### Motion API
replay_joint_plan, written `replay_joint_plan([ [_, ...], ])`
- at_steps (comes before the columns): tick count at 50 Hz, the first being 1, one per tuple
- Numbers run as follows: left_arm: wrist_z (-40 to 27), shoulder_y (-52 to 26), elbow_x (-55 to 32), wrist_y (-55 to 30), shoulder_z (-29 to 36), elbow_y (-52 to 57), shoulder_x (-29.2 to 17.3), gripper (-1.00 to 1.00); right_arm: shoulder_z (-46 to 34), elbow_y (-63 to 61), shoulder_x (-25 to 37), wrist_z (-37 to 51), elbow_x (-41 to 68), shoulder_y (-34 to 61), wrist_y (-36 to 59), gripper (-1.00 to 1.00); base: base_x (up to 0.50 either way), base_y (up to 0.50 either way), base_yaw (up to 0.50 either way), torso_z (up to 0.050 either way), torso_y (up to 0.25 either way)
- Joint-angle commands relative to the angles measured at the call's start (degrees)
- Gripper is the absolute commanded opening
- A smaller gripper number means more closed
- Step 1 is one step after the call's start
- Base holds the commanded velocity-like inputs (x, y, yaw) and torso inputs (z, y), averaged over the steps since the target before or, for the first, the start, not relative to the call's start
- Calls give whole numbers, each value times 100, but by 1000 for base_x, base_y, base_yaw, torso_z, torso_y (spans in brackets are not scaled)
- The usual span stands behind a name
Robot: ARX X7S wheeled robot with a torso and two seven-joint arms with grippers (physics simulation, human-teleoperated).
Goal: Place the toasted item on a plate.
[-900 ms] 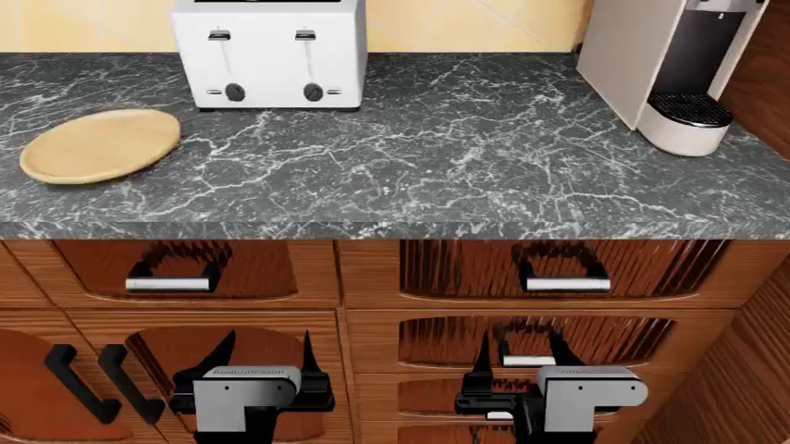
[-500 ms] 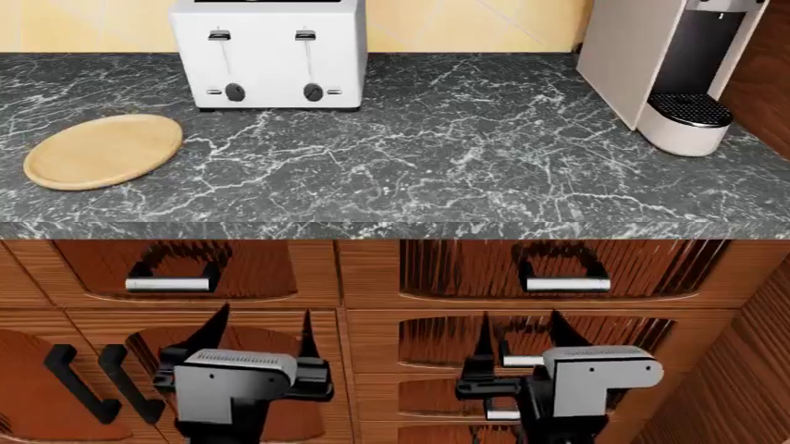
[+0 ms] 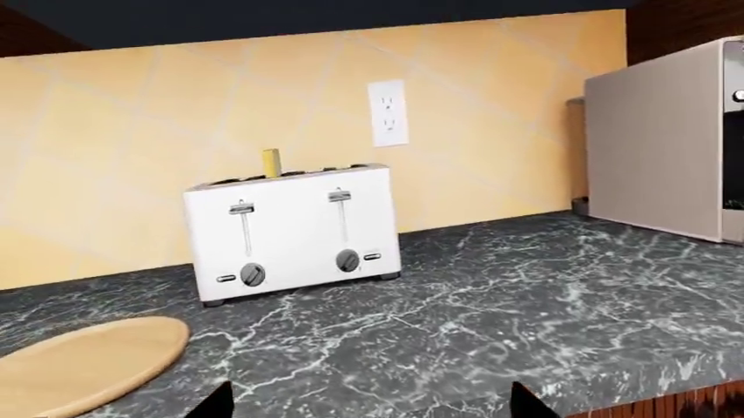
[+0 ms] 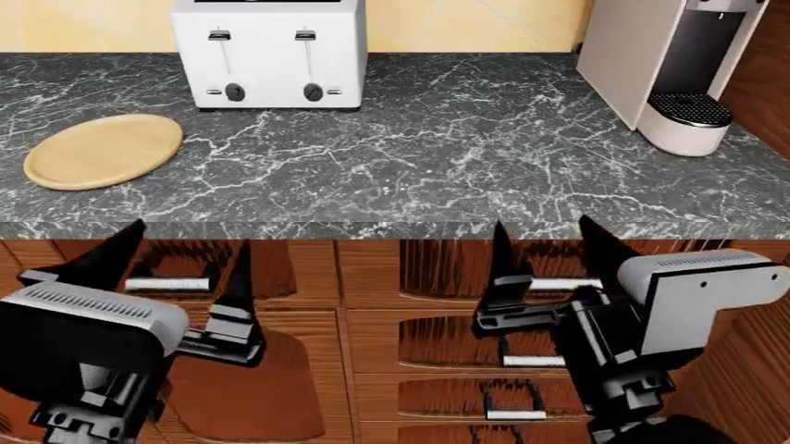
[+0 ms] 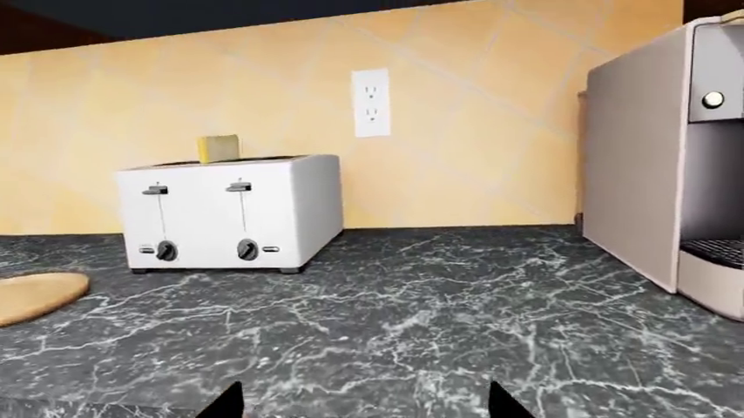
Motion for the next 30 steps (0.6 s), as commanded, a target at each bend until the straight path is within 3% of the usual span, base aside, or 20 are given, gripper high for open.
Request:
replay_joint_plan([
  [1,-1861,-361,-3179,-119,-938,618,-1933,100,705,-939,516,969,2149,882,1394,100,0,0,0,0,0],
  [3,-2197,-319,-3610,230,-977,621,-2316,100,607,-939,887,1450,2682,922,1209,100,0,0,0,0,0],
  [6,-2567,-90,-3795,1146,-526,623,-3130,100,358,-937,1398,1944,3206,1008,896,100,0,0,0,0,0],
  [10,-2998,49,-4135,2062,-263,623,-3956,100,414,-925,1751,2391,3863,1112,708,100,0,0,0,0,0],
  [14,-3371,605,-4129,3527,-20,624,-5136,100,-129,-939,2549,3101,4470,1422,106,100,5,0,0,0,0],
  [17,-3585,1668,-4181,4359,-746,625,-5911,100,-503,-939,3151,3621,5049,1807,-374,100,70,0,0,0,0],
  [22,-3173,3147,-4684,3652,-3124,626,-5655,100,-1108,-939,3778,4061,5487,2296,-834,100,159,5,0,0,0],
  [26,-3086,4110,-4775,3783,-4179,626,-5697,100,-1406,-938,3988,4161,5455,2422,-1136,100,270,40,0,0,0],
  [30,-3087,5061,-4563,4039,-4807,626,-5710,100,-1768,-938,4211,4160,5234,2458,-1560,100,397,126,0,0,0],
])
